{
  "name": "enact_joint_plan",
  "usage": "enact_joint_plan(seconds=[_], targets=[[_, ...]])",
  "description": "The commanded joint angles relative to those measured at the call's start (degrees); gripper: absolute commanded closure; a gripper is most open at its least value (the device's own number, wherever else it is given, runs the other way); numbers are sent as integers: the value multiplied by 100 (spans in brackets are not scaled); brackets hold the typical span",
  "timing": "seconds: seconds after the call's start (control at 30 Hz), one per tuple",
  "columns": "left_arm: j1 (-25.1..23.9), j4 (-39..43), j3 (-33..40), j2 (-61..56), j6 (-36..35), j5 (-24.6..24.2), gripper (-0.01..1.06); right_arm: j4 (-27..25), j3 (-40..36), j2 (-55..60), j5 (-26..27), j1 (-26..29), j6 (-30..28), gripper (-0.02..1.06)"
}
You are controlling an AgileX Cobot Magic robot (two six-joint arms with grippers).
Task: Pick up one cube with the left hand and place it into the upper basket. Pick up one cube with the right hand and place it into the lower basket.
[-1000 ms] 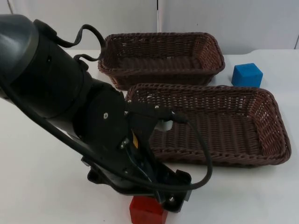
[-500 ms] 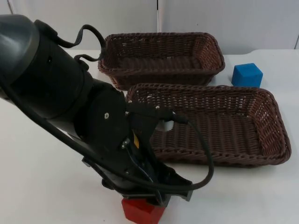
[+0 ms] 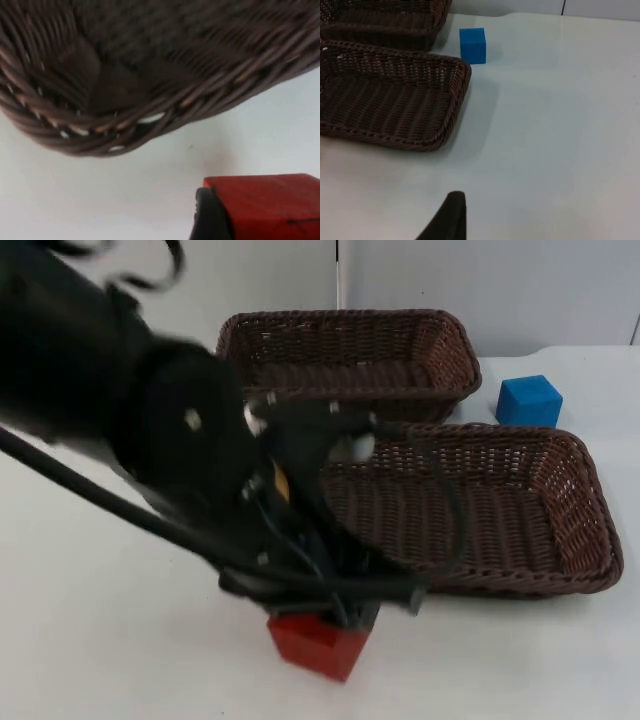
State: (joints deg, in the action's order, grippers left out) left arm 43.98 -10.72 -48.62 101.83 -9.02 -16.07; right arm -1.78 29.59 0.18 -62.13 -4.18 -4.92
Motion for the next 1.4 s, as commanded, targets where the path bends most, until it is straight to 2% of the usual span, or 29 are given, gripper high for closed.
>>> enact_joint_plan(seconds=[0.0,0.23,0.4,1.23,1.37], targets=[[52,-56,-28,-367,0,-73,105,-5,-1,-18,30,49,-24,-1],[52,-31,-28,-1414,274,-117,105,-5,-1,-18,30,49,-37,-1],[52,-21,-28,-1736,274,-117,105,-5,-1,-18,30,49,-37,-1],[52,475,-37,-1717,314,-128,105,-5,-1,-18,30,49,-37,-1],[-86,517,-164,-1606,314,-149,105,7,-1,-18,30,49,-23,-1]])
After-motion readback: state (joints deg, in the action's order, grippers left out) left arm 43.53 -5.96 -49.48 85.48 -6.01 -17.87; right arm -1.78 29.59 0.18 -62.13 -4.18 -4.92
